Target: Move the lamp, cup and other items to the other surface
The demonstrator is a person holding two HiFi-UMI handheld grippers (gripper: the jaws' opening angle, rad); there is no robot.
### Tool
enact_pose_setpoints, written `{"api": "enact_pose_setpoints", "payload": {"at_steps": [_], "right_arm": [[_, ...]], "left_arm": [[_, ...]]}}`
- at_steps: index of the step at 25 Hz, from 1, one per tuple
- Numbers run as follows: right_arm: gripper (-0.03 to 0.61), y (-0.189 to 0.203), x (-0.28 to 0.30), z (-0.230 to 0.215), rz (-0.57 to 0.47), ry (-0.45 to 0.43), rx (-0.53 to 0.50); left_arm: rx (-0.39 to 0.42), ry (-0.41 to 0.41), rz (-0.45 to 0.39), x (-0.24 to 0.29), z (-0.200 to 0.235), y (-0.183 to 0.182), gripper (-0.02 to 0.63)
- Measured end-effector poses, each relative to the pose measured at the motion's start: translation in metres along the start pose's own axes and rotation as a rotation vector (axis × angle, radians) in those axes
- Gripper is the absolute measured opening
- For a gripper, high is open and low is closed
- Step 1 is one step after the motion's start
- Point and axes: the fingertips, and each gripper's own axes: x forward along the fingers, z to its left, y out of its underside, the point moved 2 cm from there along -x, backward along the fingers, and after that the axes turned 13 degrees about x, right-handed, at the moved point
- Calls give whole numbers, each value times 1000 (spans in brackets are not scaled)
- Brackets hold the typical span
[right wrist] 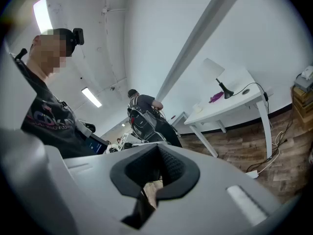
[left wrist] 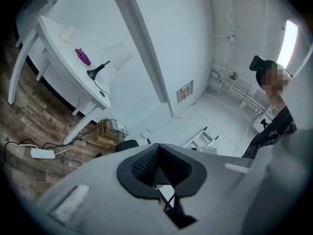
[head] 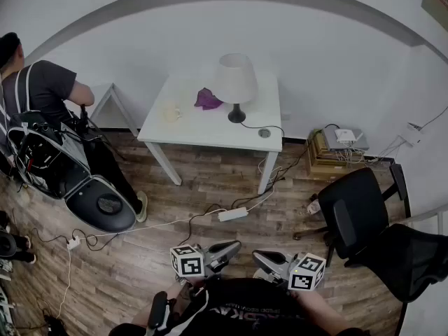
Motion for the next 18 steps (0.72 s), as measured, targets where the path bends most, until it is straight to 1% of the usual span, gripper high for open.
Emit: {"api": "enact_pose_setpoints", "payload": {"at_steps": [5, 11, 14, 18], "right_arm": [[3, 2, -9, 4, -4, -1, -7], [3, -1, -14, 3, -6, 6, -21], [3, -5, -17, 5, -21, -4, -27], [5, -8, -26, 0, -44, -6, -2]], "left_arm": [[-9, 0, -6, 2, -9, 3, -2], [-12, 8, -10, 8, -11, 2, -2], [-16, 18, -9, 12, -10, 2, -2], [-14, 23, 3, 19, -13, 5, -2]]}}
